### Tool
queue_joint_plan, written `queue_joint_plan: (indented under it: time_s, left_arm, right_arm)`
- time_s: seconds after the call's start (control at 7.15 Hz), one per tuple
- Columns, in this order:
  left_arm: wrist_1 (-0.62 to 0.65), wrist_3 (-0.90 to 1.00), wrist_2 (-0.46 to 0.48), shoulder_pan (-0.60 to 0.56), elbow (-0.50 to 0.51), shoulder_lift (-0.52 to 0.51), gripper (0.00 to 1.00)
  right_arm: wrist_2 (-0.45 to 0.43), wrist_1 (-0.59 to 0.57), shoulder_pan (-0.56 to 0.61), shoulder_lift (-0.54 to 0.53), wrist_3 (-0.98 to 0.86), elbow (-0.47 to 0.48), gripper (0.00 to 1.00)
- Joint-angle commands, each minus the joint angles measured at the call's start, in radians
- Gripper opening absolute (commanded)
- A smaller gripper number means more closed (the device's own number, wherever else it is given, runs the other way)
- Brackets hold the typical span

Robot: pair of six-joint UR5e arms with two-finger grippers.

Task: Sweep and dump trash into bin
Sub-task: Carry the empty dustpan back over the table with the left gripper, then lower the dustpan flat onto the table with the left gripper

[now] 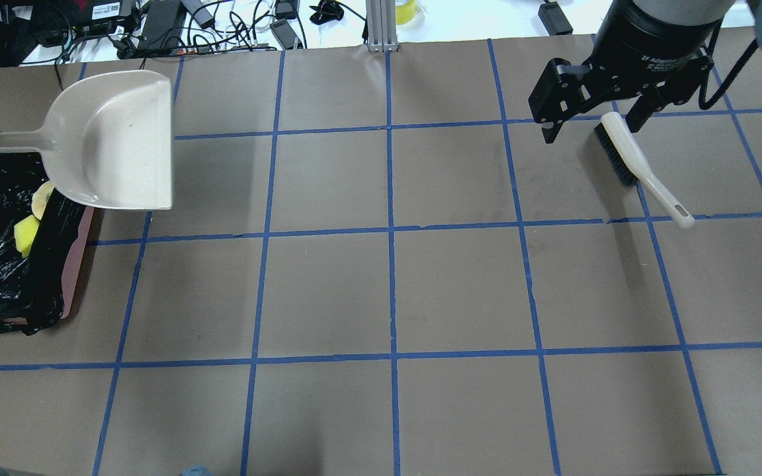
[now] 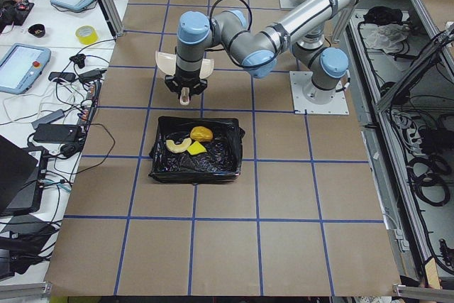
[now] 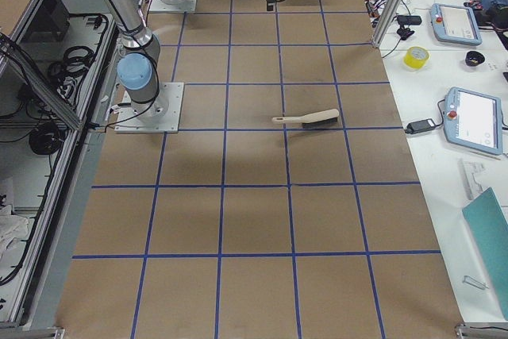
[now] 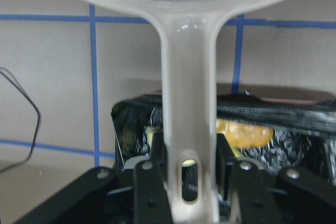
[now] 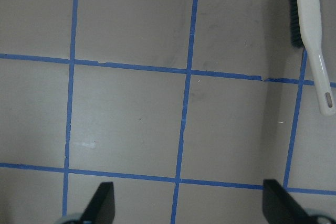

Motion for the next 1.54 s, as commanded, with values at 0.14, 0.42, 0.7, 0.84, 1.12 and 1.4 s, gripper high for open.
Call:
queue_joint_plan:
  time_s: [0.14, 0.42, 0.7, 0.84, 1.12, 1.4]
  left_arm:
    - [0.077, -0.318, -0.020, -0.256, 0.004, -0.146, 0.00]
    - [0.144, -0.321, 0.106, -0.362, 0.004, -0.241, 0.00]
    - [0.158, -0.273, 0.203, -0.388, 0.001, -0.265, 0.00]
    - [0.160, -0.254, 0.219, -0.388, -0.003, -0.265, 0.00]
    - [0.158, -0.233, 0.224, -0.385, 0.009, -0.266, 0.00]
    - [0.178, -0.236, 0.225, -0.385, 0.007, -0.279, 0.00]
  right_arm:
    - [0.008, -0.009, 0.000, 0.000, -0.002, 0.001, 1.00]
    - [0.006, -0.007, -0.002, 0.001, -0.002, 0.004, 1.00]
    - [0.006, -0.006, -0.002, 0.003, -0.002, 0.004, 1.00]
    - [0.006, -0.009, -0.002, 0.001, -0.002, 0.011, 1.00]
    - [0.006, -0.009, 0.000, 0.001, -0.002, 0.018, 1.00]
    - [0.006, -0.009, 0.000, 0.001, 0.000, 0.019, 1.00]
